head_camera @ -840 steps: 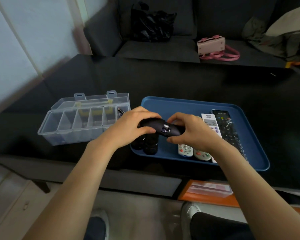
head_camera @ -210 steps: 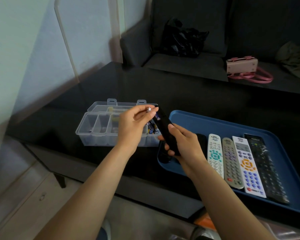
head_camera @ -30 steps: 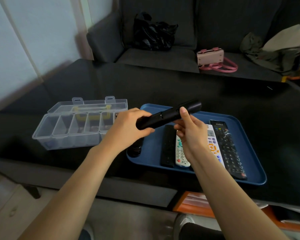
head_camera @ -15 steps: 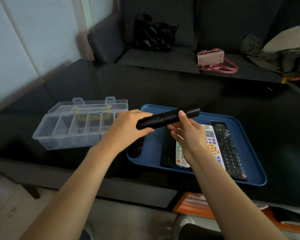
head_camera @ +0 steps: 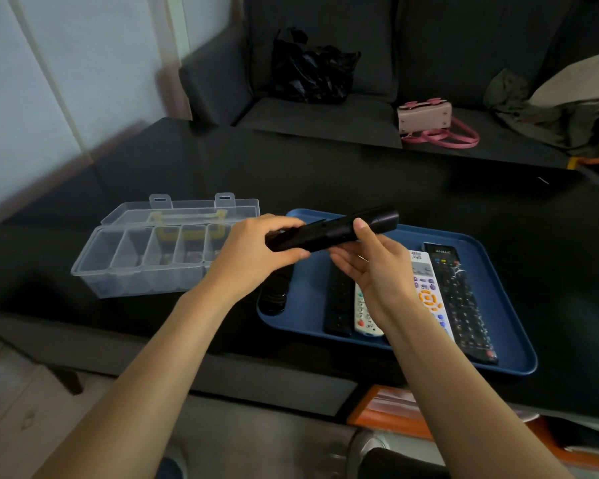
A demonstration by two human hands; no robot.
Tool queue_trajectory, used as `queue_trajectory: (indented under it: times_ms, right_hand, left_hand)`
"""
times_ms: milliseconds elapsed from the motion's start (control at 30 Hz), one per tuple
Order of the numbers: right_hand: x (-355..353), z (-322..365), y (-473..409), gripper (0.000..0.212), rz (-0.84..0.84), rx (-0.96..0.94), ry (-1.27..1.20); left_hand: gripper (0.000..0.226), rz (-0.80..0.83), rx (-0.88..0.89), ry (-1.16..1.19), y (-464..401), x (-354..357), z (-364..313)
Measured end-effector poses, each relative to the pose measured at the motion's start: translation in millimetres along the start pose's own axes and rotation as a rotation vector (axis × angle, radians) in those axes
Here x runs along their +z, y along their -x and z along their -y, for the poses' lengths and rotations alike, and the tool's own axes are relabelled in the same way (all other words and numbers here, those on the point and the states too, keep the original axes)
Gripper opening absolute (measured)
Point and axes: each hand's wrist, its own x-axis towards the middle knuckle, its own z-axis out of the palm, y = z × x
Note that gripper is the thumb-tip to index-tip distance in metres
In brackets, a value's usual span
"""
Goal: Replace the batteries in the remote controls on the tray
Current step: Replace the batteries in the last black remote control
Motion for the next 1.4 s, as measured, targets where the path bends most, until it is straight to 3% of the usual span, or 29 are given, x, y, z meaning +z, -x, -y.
queue_trajectory:
  times_ms: [167, 700, 967, 1200, 1400]
  right_hand:
    - [3.5, -5.7, 0.7, 0.025, -0.003, -0.018, 0.016]
    - [7.4, -8.0, 2.5, 0.02, 0.02, 0.001, -0.023]
    - [6.5, -5.8, 2.2, 0.023, 0.047, -0.026, -0.006]
    - [6.2, -5.1, 1.7, 0.023, 0.037, -0.03, -0.002]
    - [8.2, -8.9, 1.9, 0.021, 0.047, -0.013, -0.014]
  left_hand:
    - [0.043, 0.011, 0.075, -0.137, 0.9, -2.3, -3.0]
    - [0.039, 0.0, 0.034, -0.203, -1.2, -0.8, -5.7]
    - [0.034, -0.03, 0.015, -0.04, 3.1, 2.7, -5.8]
    - [0.044, -0.006, 0.046, -0.15, 1.2, -2.9, -9.4]
    - [0.034, -0.014, -0.005, -0.078, 2.2, 0.7, -9.0]
